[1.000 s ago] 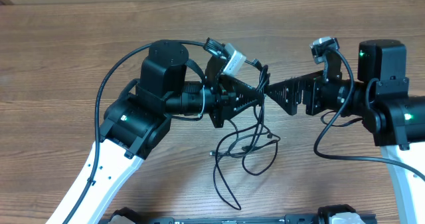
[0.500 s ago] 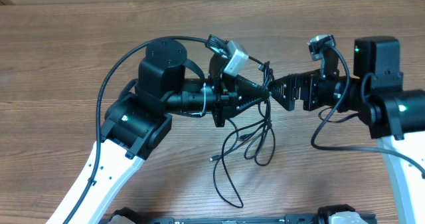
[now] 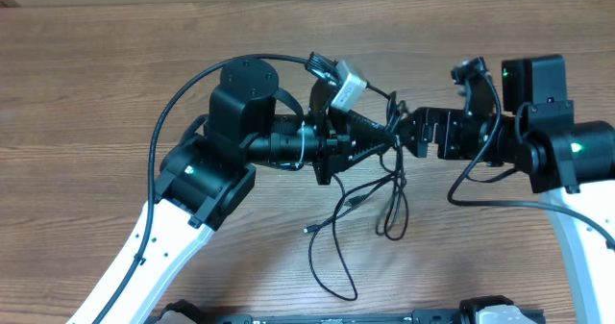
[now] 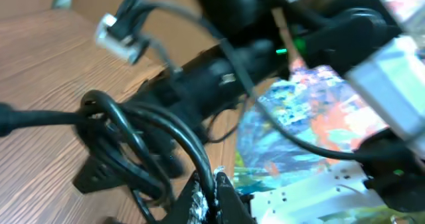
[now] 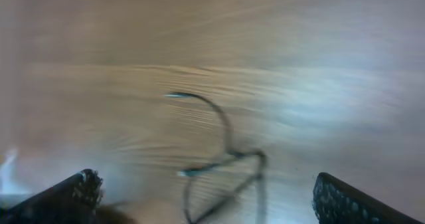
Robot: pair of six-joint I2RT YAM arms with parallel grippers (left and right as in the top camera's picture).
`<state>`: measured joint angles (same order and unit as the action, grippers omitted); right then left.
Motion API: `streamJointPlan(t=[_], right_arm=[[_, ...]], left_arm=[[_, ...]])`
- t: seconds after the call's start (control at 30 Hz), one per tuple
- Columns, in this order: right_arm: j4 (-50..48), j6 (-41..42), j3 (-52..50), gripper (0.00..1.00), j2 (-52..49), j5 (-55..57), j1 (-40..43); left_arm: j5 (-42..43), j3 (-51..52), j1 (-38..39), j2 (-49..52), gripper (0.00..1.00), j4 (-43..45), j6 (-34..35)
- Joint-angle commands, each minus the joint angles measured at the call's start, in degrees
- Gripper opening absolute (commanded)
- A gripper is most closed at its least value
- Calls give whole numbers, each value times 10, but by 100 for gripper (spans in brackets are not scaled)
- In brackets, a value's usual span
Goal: Untangle cables
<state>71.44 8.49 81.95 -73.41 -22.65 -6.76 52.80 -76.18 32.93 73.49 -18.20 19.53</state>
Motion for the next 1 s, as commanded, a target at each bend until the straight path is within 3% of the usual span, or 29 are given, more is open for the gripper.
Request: streamJointPlan(t=[0.0,0.5,0.77,0.97], right_arm=[[19,40,-2,100,-10,131,4],[44,80,-2,100,2,140,4],[-29,-14,-2,100,81,13,4],[-66,-15,-2,100,149,5,4]], left_arm=[[38,-18,-3,-16,4,9,4],[33,-18,-38,-16,4,-29,-3],[32,-18,-38,-16,4,-34,-9],[32,-18,-37,-16,4,-36,-14]])
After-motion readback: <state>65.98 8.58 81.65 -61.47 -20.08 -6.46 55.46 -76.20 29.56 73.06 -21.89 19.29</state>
